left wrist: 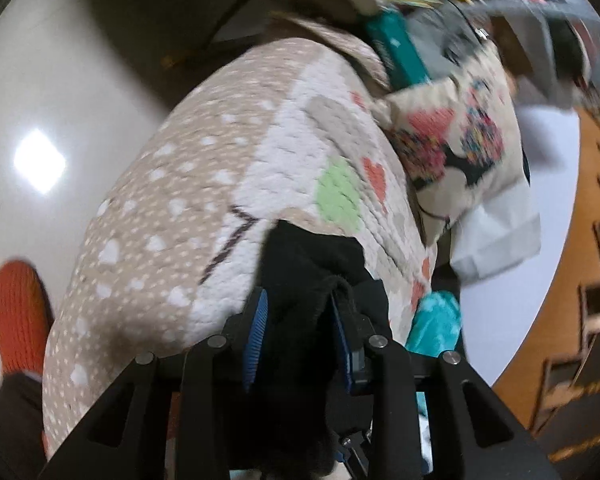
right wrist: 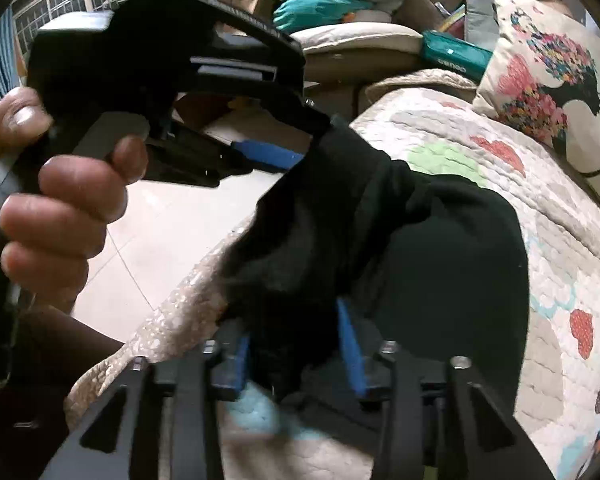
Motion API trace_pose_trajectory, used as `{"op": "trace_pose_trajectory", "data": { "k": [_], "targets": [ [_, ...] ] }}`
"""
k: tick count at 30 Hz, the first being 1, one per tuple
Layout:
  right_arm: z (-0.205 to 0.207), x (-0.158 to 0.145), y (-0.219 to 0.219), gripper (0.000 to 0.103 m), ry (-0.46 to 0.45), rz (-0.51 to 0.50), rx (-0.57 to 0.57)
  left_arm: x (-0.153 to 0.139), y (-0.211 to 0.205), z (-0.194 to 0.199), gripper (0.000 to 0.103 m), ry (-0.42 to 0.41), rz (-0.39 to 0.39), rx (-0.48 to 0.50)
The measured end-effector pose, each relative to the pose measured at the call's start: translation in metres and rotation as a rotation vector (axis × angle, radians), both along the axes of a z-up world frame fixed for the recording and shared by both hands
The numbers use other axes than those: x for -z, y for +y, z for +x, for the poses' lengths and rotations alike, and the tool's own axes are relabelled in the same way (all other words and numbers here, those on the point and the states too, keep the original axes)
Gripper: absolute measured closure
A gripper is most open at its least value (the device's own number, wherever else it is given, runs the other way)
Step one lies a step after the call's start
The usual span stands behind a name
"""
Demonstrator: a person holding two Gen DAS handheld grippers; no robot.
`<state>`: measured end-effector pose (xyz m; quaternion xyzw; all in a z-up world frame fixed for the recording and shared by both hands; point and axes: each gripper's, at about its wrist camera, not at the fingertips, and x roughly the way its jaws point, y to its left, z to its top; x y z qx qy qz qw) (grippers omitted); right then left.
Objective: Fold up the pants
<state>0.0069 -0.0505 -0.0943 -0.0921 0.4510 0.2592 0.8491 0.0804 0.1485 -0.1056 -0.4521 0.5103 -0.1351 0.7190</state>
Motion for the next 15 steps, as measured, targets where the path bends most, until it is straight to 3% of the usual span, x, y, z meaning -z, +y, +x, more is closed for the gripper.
{"op": "trace_pose_trajectory", "data": {
  "k": [1, 2, 9, 12, 15],
  "targets": [
    [-0.002, -0.003, 0.004, 0.039, -0.004, 0.001, -0.006, 0.0, 0.003, -0.003, 0.074, 0.003, -0.005, -0.019],
    [-0.006, -0.004, 0.007, 0.035, -0.01, 0.003, -0.017, -0.004, 0.005, -0.006, 0.074, -0.003, 0.006, -0.029],
    [-0.042, -0.028, 0.011, 0.024, -0.086, -0.036, -0.082, -0.027, -0.003, -0.013, 0.074, -0.06, 0.174, -0.033],
    [-0.044, -0.029, -0.011, 0.024, -0.062, -0.039, -0.04, -0.017, 0.002, -0.012, 0.072, -0.021, 0.141, -0.045],
    [-0.04, -0.037, -0.046, 0.024, -0.04, 0.024, 0.059, -0.005, 0.012, -0.013, 0.069, 0.029, 0.059, -0.068]
  ]
}}
